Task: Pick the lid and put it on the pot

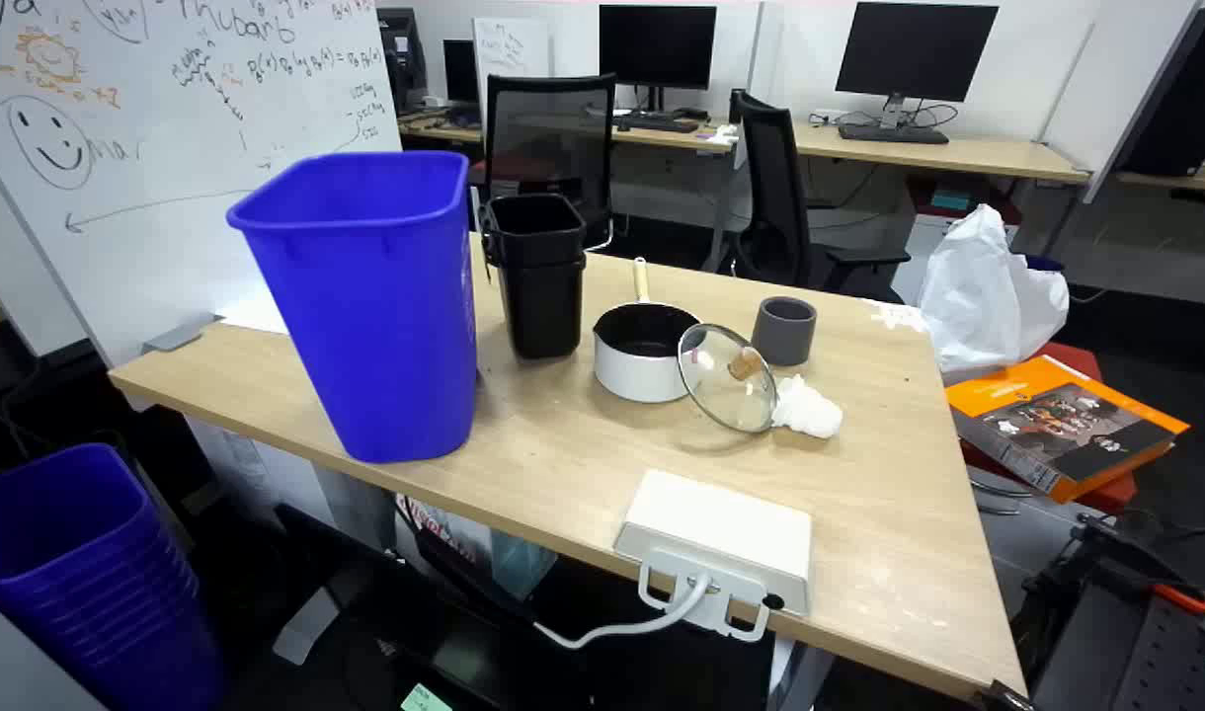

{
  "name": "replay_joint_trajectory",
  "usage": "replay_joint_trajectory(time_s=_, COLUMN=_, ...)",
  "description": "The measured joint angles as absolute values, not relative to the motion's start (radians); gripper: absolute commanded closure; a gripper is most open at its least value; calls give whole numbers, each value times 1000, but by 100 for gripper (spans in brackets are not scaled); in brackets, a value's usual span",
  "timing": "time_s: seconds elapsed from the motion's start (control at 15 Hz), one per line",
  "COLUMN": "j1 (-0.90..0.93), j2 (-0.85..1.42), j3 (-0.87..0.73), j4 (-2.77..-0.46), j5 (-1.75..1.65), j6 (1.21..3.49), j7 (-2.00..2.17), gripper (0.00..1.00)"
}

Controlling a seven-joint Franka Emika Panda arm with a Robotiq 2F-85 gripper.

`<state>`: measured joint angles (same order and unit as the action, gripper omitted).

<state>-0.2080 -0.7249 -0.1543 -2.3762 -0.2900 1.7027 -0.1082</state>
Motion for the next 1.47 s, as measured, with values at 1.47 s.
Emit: replay_joint_trajectory(time_s=1.47, j1=-199, j2=-836, j3=-182, j4=-2669, j5=3, j6=1990, j7=42, gripper=0)
